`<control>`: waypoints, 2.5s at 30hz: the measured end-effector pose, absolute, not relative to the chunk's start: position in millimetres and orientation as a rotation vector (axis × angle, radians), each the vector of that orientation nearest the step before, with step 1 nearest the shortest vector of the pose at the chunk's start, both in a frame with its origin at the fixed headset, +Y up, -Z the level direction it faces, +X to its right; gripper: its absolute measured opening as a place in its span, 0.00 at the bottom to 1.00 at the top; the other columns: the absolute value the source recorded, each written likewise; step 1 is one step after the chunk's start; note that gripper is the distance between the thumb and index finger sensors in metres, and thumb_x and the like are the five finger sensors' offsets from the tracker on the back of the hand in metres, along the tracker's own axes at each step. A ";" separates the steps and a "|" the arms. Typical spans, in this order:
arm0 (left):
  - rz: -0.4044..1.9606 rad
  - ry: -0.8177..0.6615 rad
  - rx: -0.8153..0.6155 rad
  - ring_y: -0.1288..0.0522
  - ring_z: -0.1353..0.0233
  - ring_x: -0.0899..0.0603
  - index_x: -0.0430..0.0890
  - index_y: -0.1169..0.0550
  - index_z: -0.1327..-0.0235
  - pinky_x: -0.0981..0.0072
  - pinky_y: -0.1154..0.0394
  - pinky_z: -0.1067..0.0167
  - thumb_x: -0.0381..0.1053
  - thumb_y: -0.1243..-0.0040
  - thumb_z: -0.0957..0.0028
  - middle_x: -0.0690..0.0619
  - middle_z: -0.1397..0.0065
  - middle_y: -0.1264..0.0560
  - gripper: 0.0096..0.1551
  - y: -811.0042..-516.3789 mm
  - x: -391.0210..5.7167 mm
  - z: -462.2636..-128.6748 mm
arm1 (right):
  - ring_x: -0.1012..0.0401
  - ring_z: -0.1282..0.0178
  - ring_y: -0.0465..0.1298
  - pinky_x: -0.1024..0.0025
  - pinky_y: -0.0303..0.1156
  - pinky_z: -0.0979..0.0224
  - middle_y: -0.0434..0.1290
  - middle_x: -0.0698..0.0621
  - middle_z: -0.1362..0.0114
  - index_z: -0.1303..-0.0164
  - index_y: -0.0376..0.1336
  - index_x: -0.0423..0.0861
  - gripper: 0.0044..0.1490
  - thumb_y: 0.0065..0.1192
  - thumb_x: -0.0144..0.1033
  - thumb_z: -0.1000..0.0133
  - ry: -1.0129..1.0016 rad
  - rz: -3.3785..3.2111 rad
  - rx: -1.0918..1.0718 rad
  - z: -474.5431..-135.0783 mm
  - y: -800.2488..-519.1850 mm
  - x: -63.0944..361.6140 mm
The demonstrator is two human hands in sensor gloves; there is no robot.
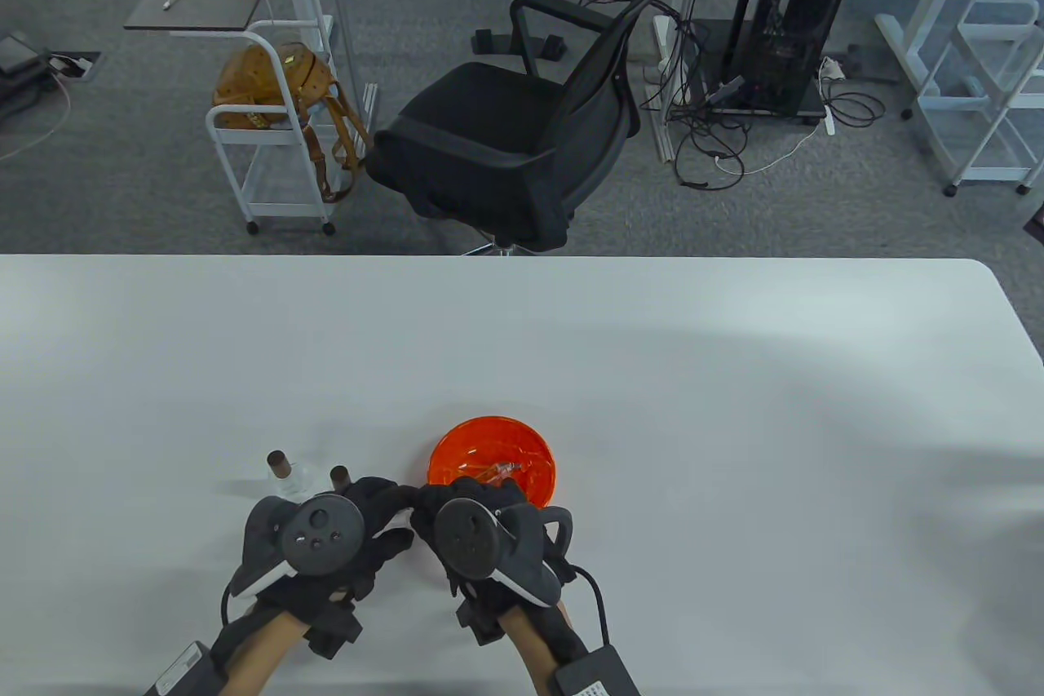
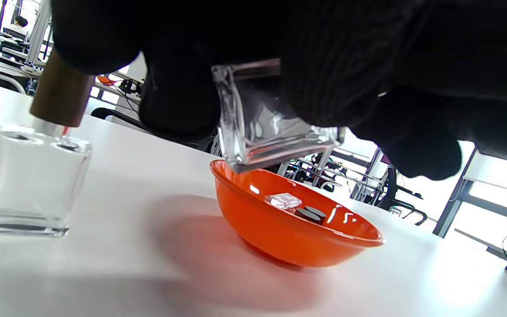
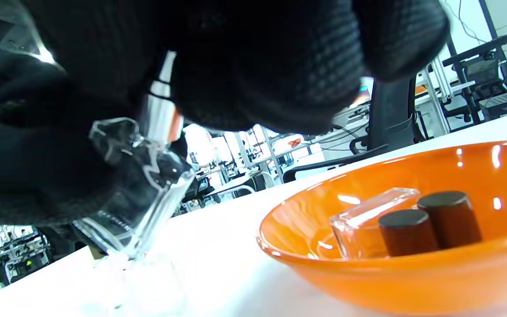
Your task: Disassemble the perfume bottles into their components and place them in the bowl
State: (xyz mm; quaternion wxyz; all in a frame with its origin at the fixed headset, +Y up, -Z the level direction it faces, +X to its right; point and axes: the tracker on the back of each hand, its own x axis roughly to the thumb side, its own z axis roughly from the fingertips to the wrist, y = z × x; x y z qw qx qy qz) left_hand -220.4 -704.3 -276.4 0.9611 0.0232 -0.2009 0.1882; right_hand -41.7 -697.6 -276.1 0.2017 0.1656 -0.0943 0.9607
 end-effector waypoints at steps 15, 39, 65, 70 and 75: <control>0.391 -0.400 0.039 0.13 0.44 0.40 0.47 0.15 0.38 0.41 0.24 0.41 0.53 0.27 0.56 0.44 0.35 0.17 0.30 -705.9 -223.6 -278.9 | 0.67 0.63 0.86 0.52 0.79 0.40 0.83 0.58 0.48 0.49 0.73 0.59 0.26 0.65 0.53 0.57 -0.297 2.686 0.452 -276.7 -699.2 -42.1; 0.396 -0.400 0.059 0.13 0.44 0.40 0.47 0.16 0.38 0.41 0.24 0.41 0.53 0.28 0.56 0.44 0.35 0.17 0.30 -703.3 -220.1 -278.7 | 0.67 0.61 0.86 0.52 0.79 0.40 0.82 0.56 0.46 0.47 0.72 0.58 0.27 0.69 0.50 0.56 -0.248 2.681 0.424 -279.3 -697.4 -39.0; 0.410 -0.402 0.062 0.13 0.43 0.39 0.47 0.16 0.38 0.40 0.24 0.40 0.53 0.28 0.56 0.44 0.34 0.17 0.30 -701.2 -222.8 -276.5 | 0.67 0.63 0.86 0.52 0.79 0.40 0.82 0.57 0.48 0.48 0.72 0.58 0.26 0.66 0.52 0.57 -0.301 2.695 0.451 -275.8 -694.9 -43.2; 0.395 -0.393 0.065 0.13 0.44 0.40 0.47 0.17 0.38 0.41 0.24 0.40 0.53 0.29 0.55 0.43 0.35 0.17 0.30 -702.0 -222.1 -276.8 | 0.68 0.57 0.84 0.52 0.78 0.38 0.78 0.56 0.39 0.42 0.68 0.57 0.31 0.72 0.45 0.57 -0.234 2.683 0.463 -275.4 -697.0 -43.3; 0.402 -0.405 0.037 0.13 0.43 0.40 0.48 0.17 0.38 0.41 0.24 0.40 0.53 0.28 0.56 0.44 0.34 0.17 0.30 -703.8 -223.5 -276.9 | 0.67 0.65 0.86 0.52 0.79 0.40 0.84 0.57 0.52 0.50 0.74 0.58 0.25 0.67 0.51 0.57 -0.276 2.679 0.442 -276.0 -695.4 -43.2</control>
